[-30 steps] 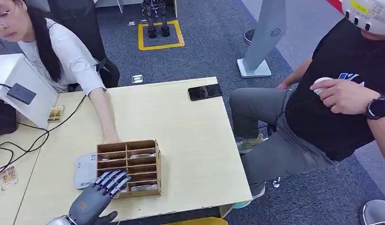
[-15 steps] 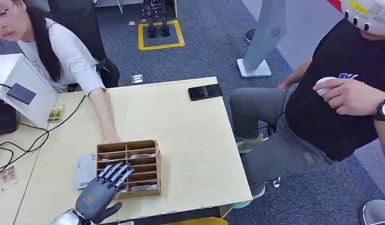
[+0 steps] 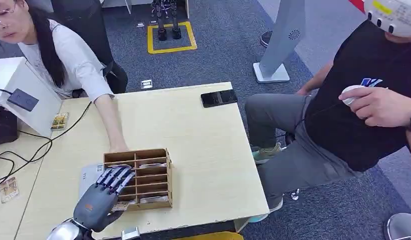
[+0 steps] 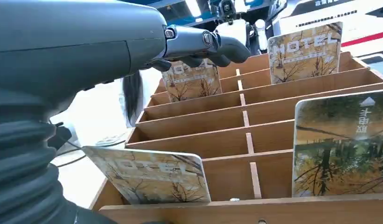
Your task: Pass the card to the sensor for recognition and then transmit it.
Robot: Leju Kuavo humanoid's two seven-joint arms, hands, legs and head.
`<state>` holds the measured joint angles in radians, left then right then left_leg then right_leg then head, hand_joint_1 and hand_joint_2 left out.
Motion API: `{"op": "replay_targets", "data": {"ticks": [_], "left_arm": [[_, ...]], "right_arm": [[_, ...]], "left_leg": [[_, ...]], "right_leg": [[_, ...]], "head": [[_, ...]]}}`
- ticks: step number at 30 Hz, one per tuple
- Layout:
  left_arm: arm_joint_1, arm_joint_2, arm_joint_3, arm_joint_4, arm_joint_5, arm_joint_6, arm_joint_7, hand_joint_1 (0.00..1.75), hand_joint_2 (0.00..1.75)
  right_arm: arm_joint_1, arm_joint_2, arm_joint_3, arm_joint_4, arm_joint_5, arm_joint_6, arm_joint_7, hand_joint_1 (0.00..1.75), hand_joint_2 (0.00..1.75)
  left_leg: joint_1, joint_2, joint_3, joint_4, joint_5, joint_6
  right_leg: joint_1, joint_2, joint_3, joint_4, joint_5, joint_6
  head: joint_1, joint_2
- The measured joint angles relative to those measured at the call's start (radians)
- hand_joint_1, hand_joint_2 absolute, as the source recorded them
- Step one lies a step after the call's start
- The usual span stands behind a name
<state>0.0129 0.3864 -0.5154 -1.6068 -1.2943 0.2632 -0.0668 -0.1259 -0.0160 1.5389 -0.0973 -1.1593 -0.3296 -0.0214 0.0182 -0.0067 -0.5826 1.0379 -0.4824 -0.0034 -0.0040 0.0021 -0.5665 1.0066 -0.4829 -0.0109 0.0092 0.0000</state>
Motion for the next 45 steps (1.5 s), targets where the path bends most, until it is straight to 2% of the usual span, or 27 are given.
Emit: {"op": "replay_targets", "data": {"ticks": [8,14,19,27,38,41,45], "left_arm": [[0.007,0.007,0.013,-0.003,0.003,0.000,-0.005,0.00,1.75],[0.058,0.044,0.057,-0.042,0.032,-0.010,-0.028,0.00,1.75],[0.112,0.092,0.088,-0.090,0.086,-0.027,-0.062,0.00,1.75],[0.154,0.147,0.105,-0.138,0.119,-0.039,-0.071,0.00,1.75],[0.275,0.322,0.150,-0.279,0.238,-0.077,-0.054,0.00,1.75],[0.282,0.340,0.152,-0.299,0.245,-0.084,-0.064,0.00,1.75],[0.265,0.337,0.147,-0.302,0.244,-0.094,-0.091,0.00,1.75]], "right_arm": [[0.000,0.000,0.000,0.000,-0.001,0.000,0.000,0.00,1.75],[0.003,0.000,0.000,0.000,-0.001,0.000,-0.003,0.00,1.75],[0.004,0.000,0.000,0.000,-0.001,0.000,-0.006,0.00,1.75],[0.004,0.000,0.000,0.000,-0.001,0.000,-0.006,0.00,1.75],[0.005,0.000,0.000,0.000,0.002,0.000,-0.006,0.00,1.75],[0.004,0.000,0.000,0.000,0.002,0.000,-0.006,0.00,1.75],[0.004,0.000,0.000,0.000,0.003,0.000,-0.006,0.00,1.75]], "left_leg": [[0.000,0.000,0.000,0.000,0.000,0.000],[0.000,0.000,0.000,0.000,0.000,0.000],[0.000,0.000,0.000,0.000,0.000,0.000],[0.000,0.000,0.000,0.000,0.000,0.000],[0.001,0.001,0.000,-0.001,0.000,0.000],[0.001,0.000,-0.001,-0.001,0.000,0.000],[0.000,0.001,-0.001,0.000,0.000,0.000]], "right_leg": [[0.000,0.000,0.000,0.000,0.000,0.000],[0.000,0.000,0.000,0.000,0.000,0.000],[0.000,0.000,0.000,0.000,0.000,0.000],[0.000,0.000,0.000,0.000,0.000,0.000],[0.001,0.001,0.000,0.000,0.000,0.000],[0.000,0.001,0.000,0.000,0.000,0.000],[0.000,0.001,0.000,0.000,0.000,0.000]], "head": [[0.000,0.000],[0.000,0.000],[0.000,0.000],[0.001,0.000],[0.000,0.000],[0.001,0.000],[0.001,0.000]]}}
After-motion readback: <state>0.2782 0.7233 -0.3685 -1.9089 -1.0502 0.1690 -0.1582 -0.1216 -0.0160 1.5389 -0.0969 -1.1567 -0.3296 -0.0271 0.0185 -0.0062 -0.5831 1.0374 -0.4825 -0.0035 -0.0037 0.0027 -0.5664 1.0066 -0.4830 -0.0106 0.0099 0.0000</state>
